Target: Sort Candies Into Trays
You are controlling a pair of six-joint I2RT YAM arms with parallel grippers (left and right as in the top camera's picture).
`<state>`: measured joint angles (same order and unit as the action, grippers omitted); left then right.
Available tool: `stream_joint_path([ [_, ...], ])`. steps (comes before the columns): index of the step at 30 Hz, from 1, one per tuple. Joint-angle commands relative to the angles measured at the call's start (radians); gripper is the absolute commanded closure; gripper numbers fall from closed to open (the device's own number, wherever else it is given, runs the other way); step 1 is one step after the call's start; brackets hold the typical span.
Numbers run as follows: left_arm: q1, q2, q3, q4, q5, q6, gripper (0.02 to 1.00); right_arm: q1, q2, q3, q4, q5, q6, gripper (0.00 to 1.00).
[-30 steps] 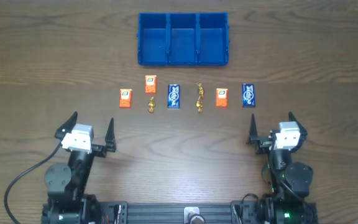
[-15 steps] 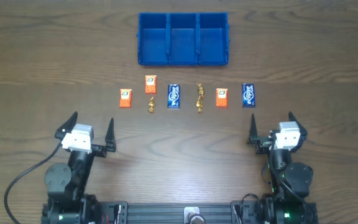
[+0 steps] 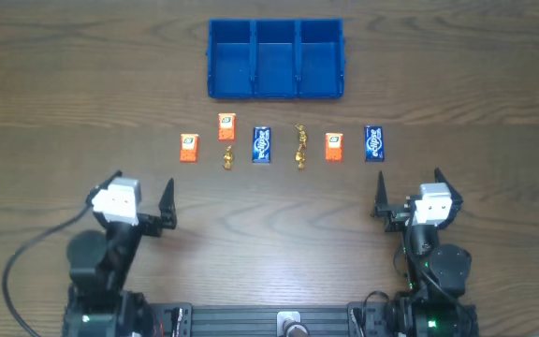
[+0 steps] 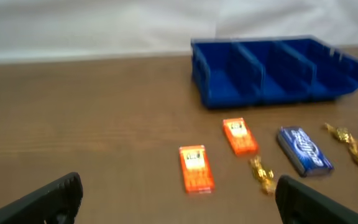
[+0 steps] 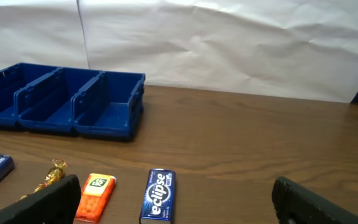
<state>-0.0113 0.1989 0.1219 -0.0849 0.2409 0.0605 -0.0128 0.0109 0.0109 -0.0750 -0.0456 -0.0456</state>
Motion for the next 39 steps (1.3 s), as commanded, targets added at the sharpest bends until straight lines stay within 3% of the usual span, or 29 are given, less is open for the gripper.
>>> stream_joint_path([
  [1,-0.013,0.258,0.29,-0.067,0.023,-0.077,0.02,0.002,-0.008,-0.003,-0.005,0.0,-0.008,0.003],
  [8,-0.092,0.702,0.645,-0.226,0.005,-0.095,0.02,0.002,-0.008,-0.003,-0.005,0.0,-0.008,0.003],
  [13,-0.139,0.98,0.803,-0.32,-0.07,-0.124,0.02,0.002,-0.008,-0.003,-0.005,0.0,-0.008,0.003],
  [29,-0.167,1.543,0.972,-0.307,-0.095,-0.163,0.051,0.002,-0.008,-0.003,-0.005,0.0,-0.008,0.003],
  [39,-0.186,1.666,1.004,-0.339,-0.106,-0.169,0.099,0.002,-0.008,-0.003,-0.005,0.0,-0.008,0.003],
])
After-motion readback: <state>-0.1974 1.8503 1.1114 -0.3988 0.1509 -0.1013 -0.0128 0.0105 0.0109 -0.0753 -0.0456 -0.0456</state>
